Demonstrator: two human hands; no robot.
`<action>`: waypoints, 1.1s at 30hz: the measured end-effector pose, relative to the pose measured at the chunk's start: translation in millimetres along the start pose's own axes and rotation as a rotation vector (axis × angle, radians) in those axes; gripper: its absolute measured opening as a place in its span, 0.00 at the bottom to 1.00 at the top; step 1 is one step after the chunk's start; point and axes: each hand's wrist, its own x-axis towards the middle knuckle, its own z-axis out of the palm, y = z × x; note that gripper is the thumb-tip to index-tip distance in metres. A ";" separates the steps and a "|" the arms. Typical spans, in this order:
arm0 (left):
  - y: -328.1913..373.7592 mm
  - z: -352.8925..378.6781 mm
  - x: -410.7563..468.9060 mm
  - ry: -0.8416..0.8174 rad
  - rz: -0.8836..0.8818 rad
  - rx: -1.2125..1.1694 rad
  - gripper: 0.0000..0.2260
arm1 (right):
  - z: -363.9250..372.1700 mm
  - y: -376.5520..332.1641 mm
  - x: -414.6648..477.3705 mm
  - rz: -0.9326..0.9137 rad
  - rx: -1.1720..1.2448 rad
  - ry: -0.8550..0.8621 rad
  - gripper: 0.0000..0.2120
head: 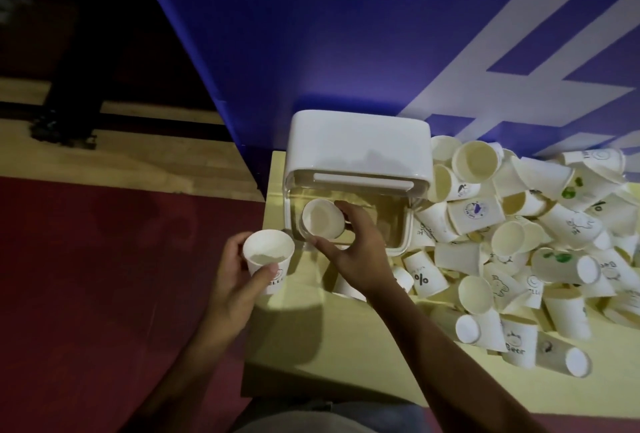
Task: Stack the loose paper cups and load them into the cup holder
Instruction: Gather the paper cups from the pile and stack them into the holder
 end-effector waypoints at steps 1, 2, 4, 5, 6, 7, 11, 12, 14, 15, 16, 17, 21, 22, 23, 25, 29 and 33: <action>-1.7 -2.1 1.4 -0.013 -0.006 0.006 0.27 | 3.3 3.1 3.0 0.002 -0.018 -0.017 0.33; -2.9 -3.9 2.9 -0.022 -0.007 0.017 0.28 | 7.0 6.1 5.8 0.009 -0.042 -0.034 0.34; -2.7 -5.5 4.7 -0.034 0.008 0.054 0.30 | 13.9 11.5 10.6 0.028 -0.115 -0.065 0.35; -1.6 -5.7 5.1 -0.042 0.017 0.074 0.31 | 17.1 14.4 12.8 0.032 -0.156 -0.076 0.35; -0.6 -5.3 5.4 -0.051 0.023 0.086 0.31 | 19.5 17.3 14.6 0.035 -0.196 -0.086 0.35; 0.1 -5.4 5.9 -0.057 0.025 0.091 0.30 | 21.8 20.5 16.6 0.041 -0.230 -0.096 0.35; 1.7 -4.8 9.2 -0.075 0.033 0.122 0.29 | 28.3 29.1 22.3 0.116 -0.322 -0.156 0.38; 2.5 -3.6 10.1 -0.076 0.038 0.126 0.29 | 30.0 30.5 23.2 0.129 -0.323 -0.161 0.38; 4.3 -0.3 11.8 -0.072 0.038 0.116 0.30 | 31.9 31.3 24.8 0.149 -0.322 -0.163 0.38; 4.8 1.0 12.7 -0.070 0.038 0.112 0.30 | 32.4 31.8 25.0 0.154 -0.323 -0.160 0.38; 5.0 2.6 13.8 -0.070 0.041 0.112 0.30 | 32.6 32.7 25.2 0.156 -0.325 -0.156 0.38; 5.1 3.7 14.5 -0.072 0.047 0.115 0.30 | 32.3 32.9 25.2 0.159 -0.330 -0.154 0.39; 6.9 9.3 17.5 -0.073 0.077 0.148 0.30 | 30.5 31.8 24.1 0.174 -0.331 -0.191 0.42; 7.6 10.7 18.0 -0.069 0.091 0.171 0.30 | 29.1 30.0 23.2 0.182 -0.323 -0.201 0.44; 8.3 12.1 18.4 -0.067 0.109 0.194 0.31 | 27.6 27.8 21.5 0.187 -0.298 -0.194 0.44; 9.3 14.9 20.4 -0.067 0.133 0.235 0.32 | 21.0 21.1 14.8 0.192 -0.152 -0.093 0.35; 12.2 28.9 28.6 -0.073 0.194 0.314 0.32 | -5.2 -8.5 -4.1 0.263 0.293 0.064 0.13; 8.9 47.3 39.0 -0.107 0.262 0.410 0.34 | -14.9 -16.8 -12.8 0.155 0.307 0.018 0.14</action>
